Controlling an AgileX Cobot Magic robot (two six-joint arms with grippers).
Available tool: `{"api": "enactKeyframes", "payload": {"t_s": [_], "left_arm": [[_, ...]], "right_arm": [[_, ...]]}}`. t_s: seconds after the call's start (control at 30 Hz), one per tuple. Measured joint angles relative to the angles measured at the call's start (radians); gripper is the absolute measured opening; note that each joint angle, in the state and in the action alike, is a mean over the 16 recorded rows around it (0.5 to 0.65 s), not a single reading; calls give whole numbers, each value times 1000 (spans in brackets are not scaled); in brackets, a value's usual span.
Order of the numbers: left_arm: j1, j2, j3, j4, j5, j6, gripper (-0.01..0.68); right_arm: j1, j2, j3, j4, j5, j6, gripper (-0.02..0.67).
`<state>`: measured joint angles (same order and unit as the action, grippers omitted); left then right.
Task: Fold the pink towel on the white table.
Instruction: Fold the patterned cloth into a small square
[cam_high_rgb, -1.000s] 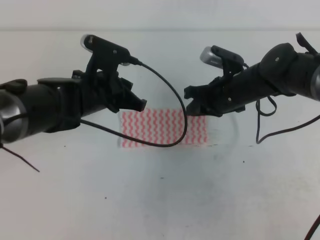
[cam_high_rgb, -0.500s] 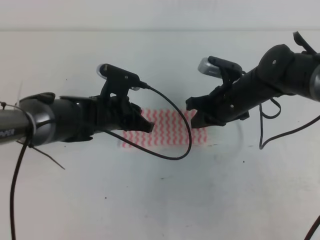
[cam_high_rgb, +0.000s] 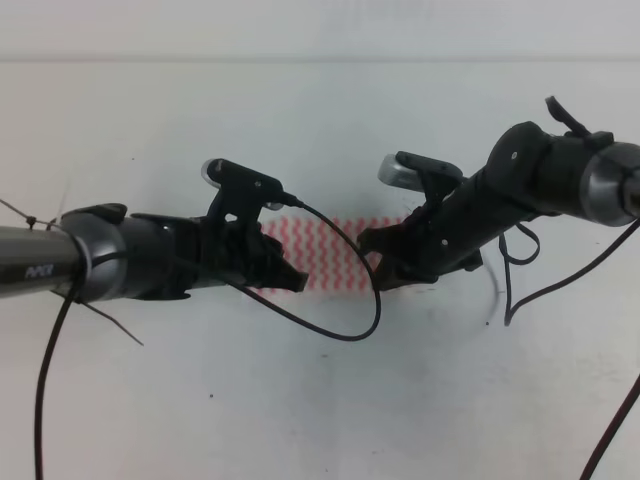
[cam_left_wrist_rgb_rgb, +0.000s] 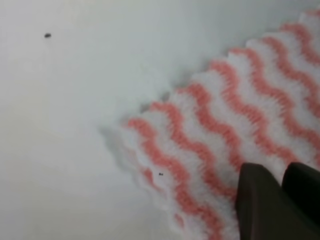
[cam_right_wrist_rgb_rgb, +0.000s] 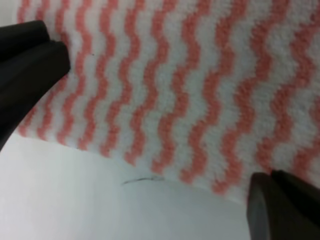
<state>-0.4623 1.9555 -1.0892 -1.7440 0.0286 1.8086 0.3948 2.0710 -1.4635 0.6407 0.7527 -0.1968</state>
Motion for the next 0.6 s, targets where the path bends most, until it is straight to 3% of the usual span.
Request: {"api": "enactKeyframes", "payload": {"t_s": [0.6], "left_arm": [[0, -37, 28, 0, 17, 9, 90]], "right_arm": [[-1, -20, -1, -25, -11, 12, -18]]}}
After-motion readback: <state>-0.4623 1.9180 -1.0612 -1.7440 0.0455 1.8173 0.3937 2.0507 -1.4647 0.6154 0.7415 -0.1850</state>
